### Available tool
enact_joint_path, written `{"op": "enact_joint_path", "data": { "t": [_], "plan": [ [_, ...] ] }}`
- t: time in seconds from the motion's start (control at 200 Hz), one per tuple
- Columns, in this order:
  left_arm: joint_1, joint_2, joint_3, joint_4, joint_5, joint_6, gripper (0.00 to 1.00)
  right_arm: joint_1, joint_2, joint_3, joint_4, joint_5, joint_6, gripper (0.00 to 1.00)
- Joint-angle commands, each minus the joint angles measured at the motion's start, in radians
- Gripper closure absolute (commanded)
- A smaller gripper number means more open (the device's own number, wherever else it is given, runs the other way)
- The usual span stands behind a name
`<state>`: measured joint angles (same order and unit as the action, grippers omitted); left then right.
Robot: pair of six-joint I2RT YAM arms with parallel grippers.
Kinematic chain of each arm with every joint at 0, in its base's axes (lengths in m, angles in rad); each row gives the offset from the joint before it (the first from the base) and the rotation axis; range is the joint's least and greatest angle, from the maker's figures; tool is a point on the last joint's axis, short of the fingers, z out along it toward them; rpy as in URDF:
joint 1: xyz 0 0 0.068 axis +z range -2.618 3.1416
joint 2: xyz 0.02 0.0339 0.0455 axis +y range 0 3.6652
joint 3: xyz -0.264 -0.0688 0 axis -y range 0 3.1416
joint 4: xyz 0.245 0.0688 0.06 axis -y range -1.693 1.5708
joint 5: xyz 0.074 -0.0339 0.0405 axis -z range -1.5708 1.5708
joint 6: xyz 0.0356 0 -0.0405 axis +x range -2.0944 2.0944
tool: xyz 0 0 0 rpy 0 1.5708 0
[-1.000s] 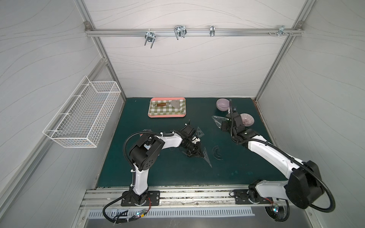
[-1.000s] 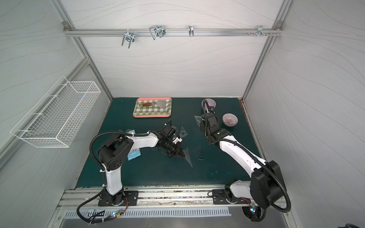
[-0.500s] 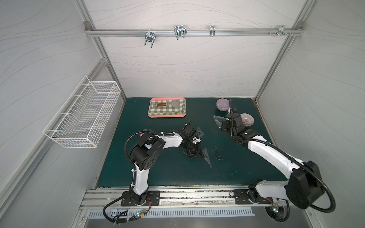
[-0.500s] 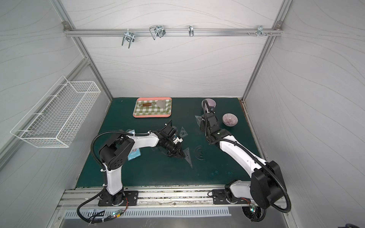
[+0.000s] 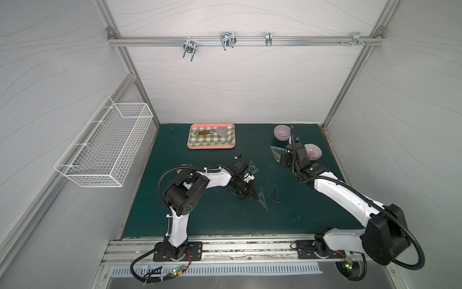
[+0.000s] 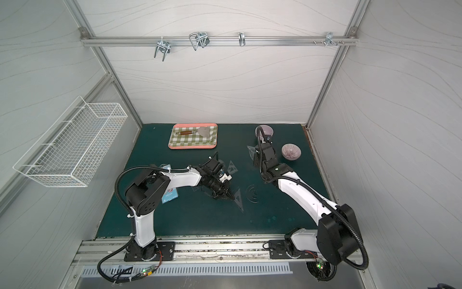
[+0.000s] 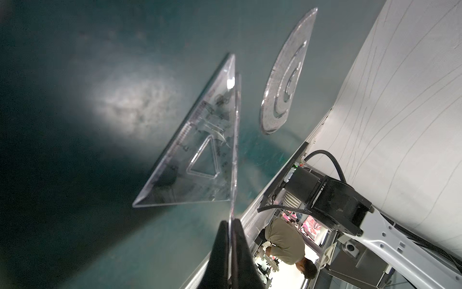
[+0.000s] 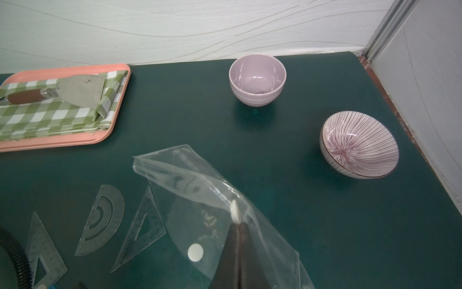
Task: Open the ruler set and take out the ruler
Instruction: Place the ruler at the center of the board.
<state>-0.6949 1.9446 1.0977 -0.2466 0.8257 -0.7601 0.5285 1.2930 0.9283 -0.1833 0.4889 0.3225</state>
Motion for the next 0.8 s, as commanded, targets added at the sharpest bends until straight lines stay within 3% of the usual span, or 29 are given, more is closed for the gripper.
{"op": "enact_joint_path", "data": {
  "t": [0.0, 0.29, 0.795],
  "plan": [
    [0.0, -0.027, -0.01, -0.005, -0.036, 0.016, 1.0, -0.004, -0.028, -0.003, -0.004, 0.004, 0.003, 1.0],
    [0.036, -0.139, -0.084, -0.041, -0.037, 0.086, 1.0, -0.003, -0.023, 0.0, -0.001, 0.001, 0.001, 1.0],
    [0.194, -0.264, -0.296, 0.044, 0.035, 0.111, 1.0, -0.003, -0.032, 0.007, -0.008, 0.009, -0.012, 1.0]
  ]
}}
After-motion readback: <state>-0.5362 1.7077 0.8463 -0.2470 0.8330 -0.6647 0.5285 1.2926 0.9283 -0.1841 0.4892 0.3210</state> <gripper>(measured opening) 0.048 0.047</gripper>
